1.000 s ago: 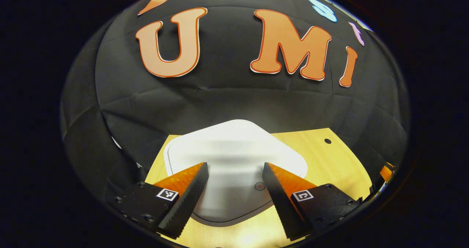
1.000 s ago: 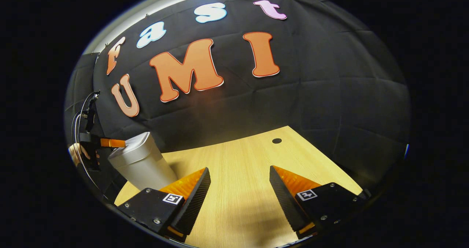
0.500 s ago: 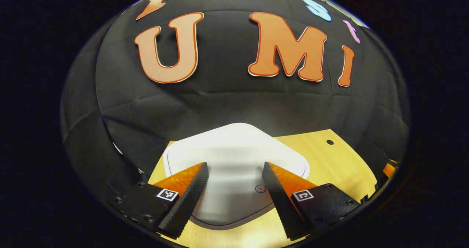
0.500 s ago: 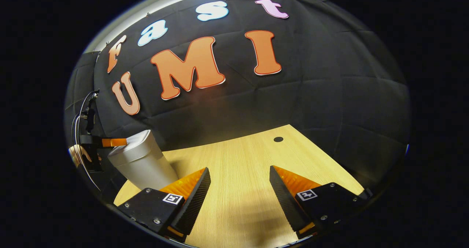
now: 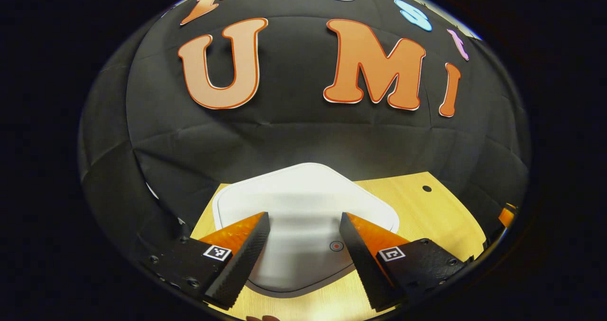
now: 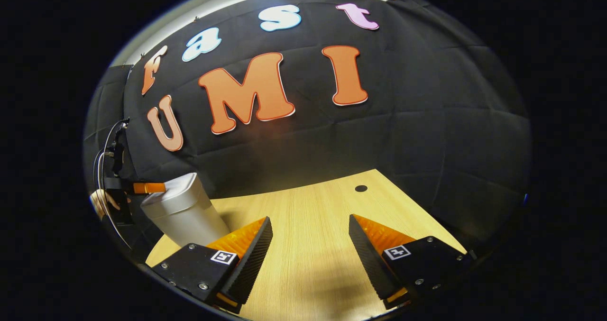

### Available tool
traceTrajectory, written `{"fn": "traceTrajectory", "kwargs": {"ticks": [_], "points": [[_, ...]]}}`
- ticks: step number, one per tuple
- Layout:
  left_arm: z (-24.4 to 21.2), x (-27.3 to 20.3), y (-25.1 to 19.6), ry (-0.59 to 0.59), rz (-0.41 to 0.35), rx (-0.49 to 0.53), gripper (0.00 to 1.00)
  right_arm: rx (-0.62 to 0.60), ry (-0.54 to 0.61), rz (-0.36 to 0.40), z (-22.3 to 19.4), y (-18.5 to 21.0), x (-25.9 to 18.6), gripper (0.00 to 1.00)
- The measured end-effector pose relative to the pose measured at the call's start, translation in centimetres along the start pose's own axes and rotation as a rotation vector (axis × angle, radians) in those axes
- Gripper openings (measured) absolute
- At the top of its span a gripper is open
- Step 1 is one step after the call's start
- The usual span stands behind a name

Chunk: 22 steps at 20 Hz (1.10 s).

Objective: Press the lid of the desktop garbage bin to open it, pick up the crumpled paper on the desktop and throw it into the bin, then pick up the pop can on the desktop and drop it into the bin, and finally close the garbage bin lid.

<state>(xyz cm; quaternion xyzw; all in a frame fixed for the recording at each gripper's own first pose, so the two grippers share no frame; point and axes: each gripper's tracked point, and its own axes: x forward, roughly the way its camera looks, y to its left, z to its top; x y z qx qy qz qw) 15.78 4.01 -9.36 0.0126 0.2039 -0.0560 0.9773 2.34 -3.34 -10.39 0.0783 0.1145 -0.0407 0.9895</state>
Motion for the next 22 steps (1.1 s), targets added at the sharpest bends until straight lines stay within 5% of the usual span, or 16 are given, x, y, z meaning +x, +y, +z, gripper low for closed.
{"fn": "traceTrajectory", "kwargs": {"ticks": [16, 22], "points": [[4.9, -5.2, -4.9, -0.186, -0.011, 0.078, 0.96, -0.078, -0.138, 0.066, 7.7, 4.1, 0.7, 0.97], [5.6, -8.9, -9.5, -0.295, -0.074, -0.005, 0.95, -0.111, -0.178, 0.063, 9.0, 5.0, 0.5, 1.00]]}}
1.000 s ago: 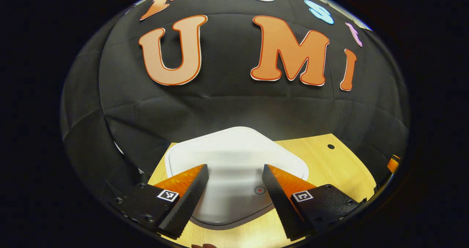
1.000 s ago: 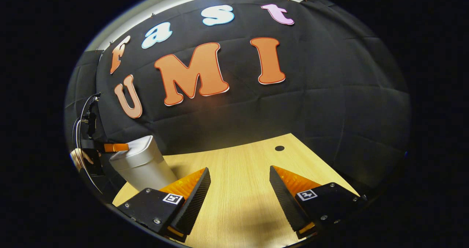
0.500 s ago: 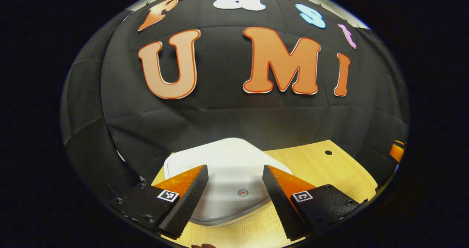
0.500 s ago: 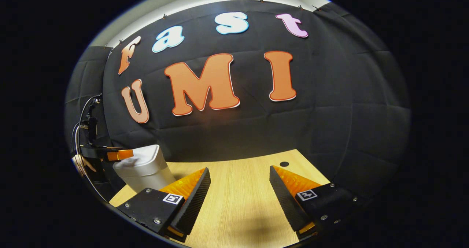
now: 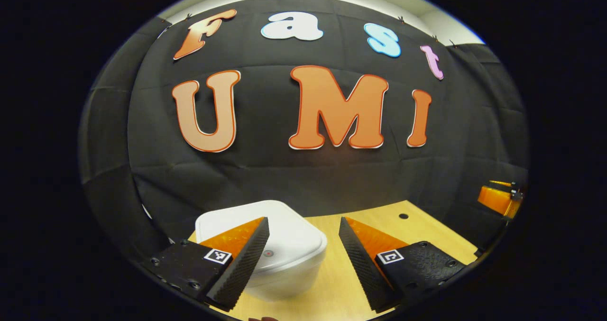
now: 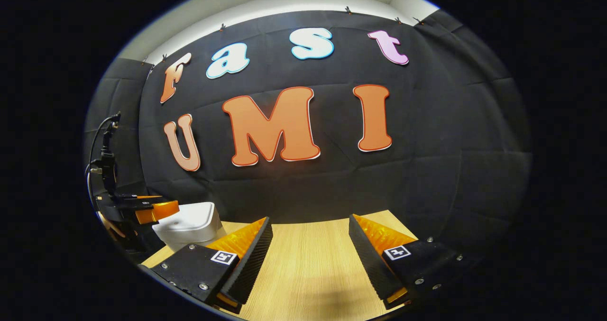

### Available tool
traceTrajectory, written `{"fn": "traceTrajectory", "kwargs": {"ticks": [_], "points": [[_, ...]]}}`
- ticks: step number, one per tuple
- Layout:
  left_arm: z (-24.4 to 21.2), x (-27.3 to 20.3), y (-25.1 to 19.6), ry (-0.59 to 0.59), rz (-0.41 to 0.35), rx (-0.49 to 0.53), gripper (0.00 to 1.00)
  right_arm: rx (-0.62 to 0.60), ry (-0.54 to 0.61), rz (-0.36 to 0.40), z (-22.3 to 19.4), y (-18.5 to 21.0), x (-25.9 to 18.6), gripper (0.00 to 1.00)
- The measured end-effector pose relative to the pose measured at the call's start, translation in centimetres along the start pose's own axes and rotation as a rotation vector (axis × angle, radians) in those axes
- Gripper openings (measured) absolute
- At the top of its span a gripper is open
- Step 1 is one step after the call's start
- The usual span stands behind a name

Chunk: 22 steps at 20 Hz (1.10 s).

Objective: Press the lid of the desktop garbage bin to open it, pick up the crumpled paper on the desktop and throw it into the bin, then pick up the pop can on the desktop and drop it into the bin, and finally close the garbage bin lid.

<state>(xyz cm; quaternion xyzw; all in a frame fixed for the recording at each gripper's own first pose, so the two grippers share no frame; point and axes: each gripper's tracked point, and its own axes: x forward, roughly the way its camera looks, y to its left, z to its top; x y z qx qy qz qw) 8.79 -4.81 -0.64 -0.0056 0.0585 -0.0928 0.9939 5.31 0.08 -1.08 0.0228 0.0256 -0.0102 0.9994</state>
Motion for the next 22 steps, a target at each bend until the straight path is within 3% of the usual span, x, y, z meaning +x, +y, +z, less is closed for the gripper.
{"fn": "traceTrajectory", "kwargs": {"ticks": [5, 10, 15, 22], "points": [[-0.5, -2.1, -1.5, -0.060, 0.012, 0.002, 0.94, -0.026, 0.003, 0.012, -0.4, 0.7, -0.4, 0.97], [-3.2, -3.6, -2.4, -0.029, 0.010, -0.005, 0.94, -0.037, 0.005, 0.005, -1.2, 0.9, -0.8, 1.00], [-5.4, -4.5, -2.3, -0.027, 0.027, -0.025, 0.94, -0.067, 0.025, 0.001, -2.9, 1.4, -1.4, 0.97], [-5.7, -5.0, -2.6, -0.025, 0.038, -0.018, 0.94, -0.077, 0.029, 0.010, -3.6, 2.2, -1.5, 1.00]]}}
